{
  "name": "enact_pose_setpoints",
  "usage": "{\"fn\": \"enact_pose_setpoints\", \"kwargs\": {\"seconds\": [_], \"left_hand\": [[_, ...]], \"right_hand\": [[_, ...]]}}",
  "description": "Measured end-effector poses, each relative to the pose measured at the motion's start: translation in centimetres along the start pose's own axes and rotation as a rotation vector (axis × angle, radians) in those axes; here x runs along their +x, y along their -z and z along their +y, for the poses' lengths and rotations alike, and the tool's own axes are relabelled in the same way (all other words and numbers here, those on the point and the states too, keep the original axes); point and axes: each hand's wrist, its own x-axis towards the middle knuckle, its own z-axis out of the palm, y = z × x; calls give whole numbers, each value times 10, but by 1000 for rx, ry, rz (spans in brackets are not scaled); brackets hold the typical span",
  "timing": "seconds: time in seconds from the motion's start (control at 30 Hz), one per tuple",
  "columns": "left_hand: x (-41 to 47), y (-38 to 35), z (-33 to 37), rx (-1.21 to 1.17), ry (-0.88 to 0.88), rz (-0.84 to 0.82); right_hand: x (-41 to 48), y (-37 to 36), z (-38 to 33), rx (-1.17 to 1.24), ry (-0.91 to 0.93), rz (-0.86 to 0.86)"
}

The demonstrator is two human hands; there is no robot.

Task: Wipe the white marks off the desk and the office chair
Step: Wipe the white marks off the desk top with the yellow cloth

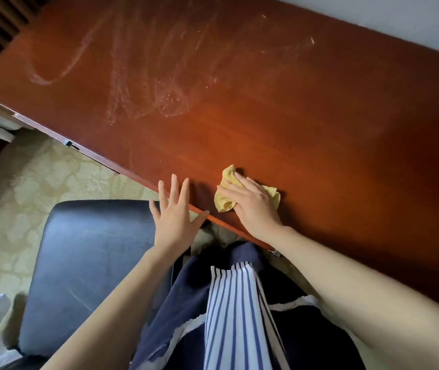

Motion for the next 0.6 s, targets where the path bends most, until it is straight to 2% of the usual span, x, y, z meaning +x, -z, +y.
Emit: {"fn": "enact_pose_setpoints", "kwargs": {"seconds": [0.17, 0.3, 0.43, 0.6], "left_hand": [[13, 5, 7, 166, -203, -91], [23, 3, 21, 246, -353, -145], [27, -2, 31, 330, -465, -181], [33, -6, 38, 362, -555, -190]], "right_hand": [[-60, 1, 6, -56, -45, 7], [-115, 9, 16, -73, -210, 113], [-160, 14, 22, -41, -466, 297], [-180, 16, 29, 9, -805, 616]]}}
